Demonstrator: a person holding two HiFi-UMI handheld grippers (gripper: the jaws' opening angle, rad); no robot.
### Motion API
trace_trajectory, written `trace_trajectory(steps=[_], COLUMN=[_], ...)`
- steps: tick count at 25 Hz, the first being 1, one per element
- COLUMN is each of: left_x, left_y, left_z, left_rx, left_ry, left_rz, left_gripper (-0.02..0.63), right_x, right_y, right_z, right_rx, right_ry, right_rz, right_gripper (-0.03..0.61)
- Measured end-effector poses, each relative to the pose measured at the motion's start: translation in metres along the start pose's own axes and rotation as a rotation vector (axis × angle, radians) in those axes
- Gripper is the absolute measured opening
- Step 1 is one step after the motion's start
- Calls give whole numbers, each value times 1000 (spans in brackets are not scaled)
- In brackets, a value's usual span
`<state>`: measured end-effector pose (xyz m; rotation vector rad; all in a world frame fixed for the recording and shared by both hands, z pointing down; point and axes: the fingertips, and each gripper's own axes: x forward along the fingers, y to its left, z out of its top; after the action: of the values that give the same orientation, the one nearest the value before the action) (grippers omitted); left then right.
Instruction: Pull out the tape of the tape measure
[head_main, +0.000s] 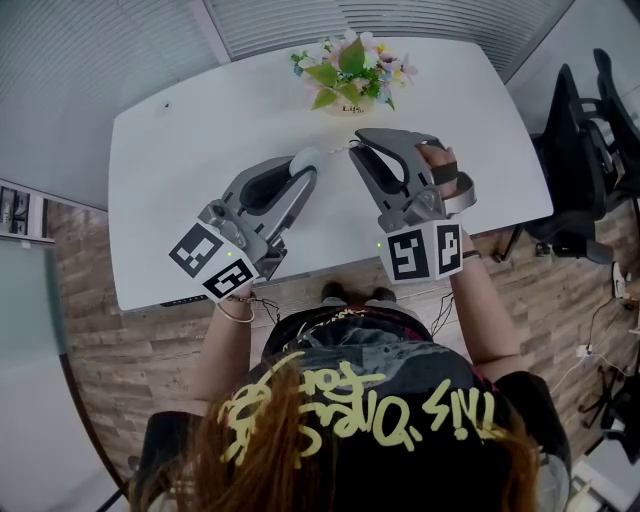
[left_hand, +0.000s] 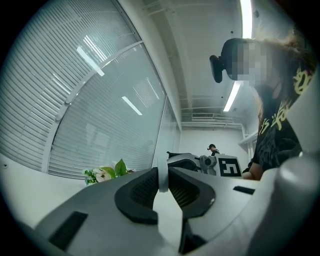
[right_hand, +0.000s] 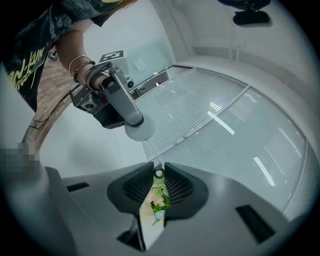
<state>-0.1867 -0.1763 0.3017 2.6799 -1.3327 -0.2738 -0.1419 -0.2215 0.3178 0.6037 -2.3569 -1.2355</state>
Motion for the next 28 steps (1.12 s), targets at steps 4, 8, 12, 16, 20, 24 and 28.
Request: trace_trajectory(steps=[4, 8, 12, 16, 20, 24, 28], left_x=[0, -1, -1, 0, 1, 1, 0], left_y=[0, 1, 1, 1, 2, 2, 4], left_z=[0, 0, -2, -3, -3, -3, -7], left_rx=[0, -2, -8, -7, -1, 1, -1], left_ry=[3, 4, 4, 11, 21, 30, 47], left_rz=[-2, -5, -13, -22, -28, -29, -31], left_gripper=[61, 61, 61, 61, 61, 61, 61], right_x=[1, 2, 4, 5, 7, 7, 9], right_y=[4, 6, 9, 12, 15, 16, 22], right_z=[3, 7, 9, 13, 16, 17, 18], right_rx=[-2, -5, -14, -27, -41, -48, -90], right_ry=[-3, -7, -8, -9, -12, -9, -4], right_rz=[6, 8, 13, 20, 25, 27, 33], right_gripper=[69, 69, 69, 69, 69, 69, 69])
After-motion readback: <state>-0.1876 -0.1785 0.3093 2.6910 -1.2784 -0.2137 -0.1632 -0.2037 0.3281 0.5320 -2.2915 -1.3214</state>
